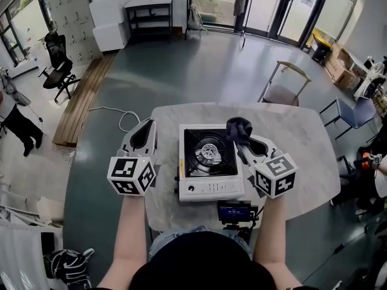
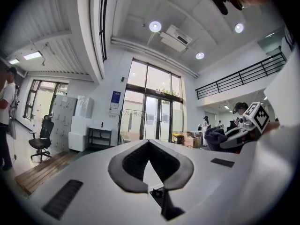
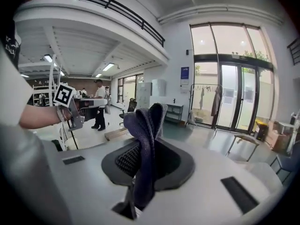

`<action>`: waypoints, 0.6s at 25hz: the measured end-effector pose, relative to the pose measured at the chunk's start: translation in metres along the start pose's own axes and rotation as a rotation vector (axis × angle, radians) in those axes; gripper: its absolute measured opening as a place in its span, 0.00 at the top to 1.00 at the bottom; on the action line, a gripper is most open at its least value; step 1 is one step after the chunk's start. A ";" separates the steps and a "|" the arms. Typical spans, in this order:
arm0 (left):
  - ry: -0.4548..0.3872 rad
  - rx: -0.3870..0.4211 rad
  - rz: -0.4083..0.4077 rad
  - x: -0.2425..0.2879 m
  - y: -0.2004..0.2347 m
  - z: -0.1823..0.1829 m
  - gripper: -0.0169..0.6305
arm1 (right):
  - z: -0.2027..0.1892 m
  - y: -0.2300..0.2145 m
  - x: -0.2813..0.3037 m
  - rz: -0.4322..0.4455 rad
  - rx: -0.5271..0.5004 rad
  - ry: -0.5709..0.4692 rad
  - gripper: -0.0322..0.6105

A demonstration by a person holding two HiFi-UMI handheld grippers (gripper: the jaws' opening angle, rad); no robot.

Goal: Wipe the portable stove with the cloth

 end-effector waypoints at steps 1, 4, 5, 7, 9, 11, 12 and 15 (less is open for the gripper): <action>-0.014 0.008 -0.006 0.003 -0.002 0.006 0.96 | 0.001 -0.003 -0.004 -0.022 -0.002 -0.023 0.84; -0.055 0.013 -0.026 0.010 -0.013 0.021 0.96 | 0.007 -0.008 -0.017 -0.066 -0.026 -0.099 0.84; -0.070 0.005 -0.031 0.011 -0.018 0.027 0.96 | 0.010 -0.009 -0.021 -0.074 -0.039 -0.120 0.84; -0.096 -0.001 -0.037 0.010 -0.027 0.037 0.96 | 0.014 -0.009 -0.027 -0.089 -0.064 -0.150 0.84; -0.102 0.028 -0.044 0.008 -0.031 0.041 0.96 | 0.016 -0.008 -0.029 -0.108 -0.079 -0.165 0.84; -0.094 0.069 -0.052 0.005 -0.033 0.041 0.96 | 0.016 -0.007 -0.031 -0.128 -0.080 -0.175 0.84; -0.087 0.085 -0.056 0.003 -0.034 0.039 0.96 | 0.017 -0.007 -0.031 -0.135 -0.074 -0.179 0.84; -0.072 0.098 -0.064 0.000 -0.038 0.034 0.96 | 0.016 -0.009 -0.033 -0.145 -0.044 -0.179 0.84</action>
Point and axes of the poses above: the fingertips, and each gripper's own axes: x forward along the fingers, y to its left, z out of its top, the point moved 3 cm from there along -x, backward along the fingers, and after that the axes turned 11 degrees about -y, right-handed, at the moved point
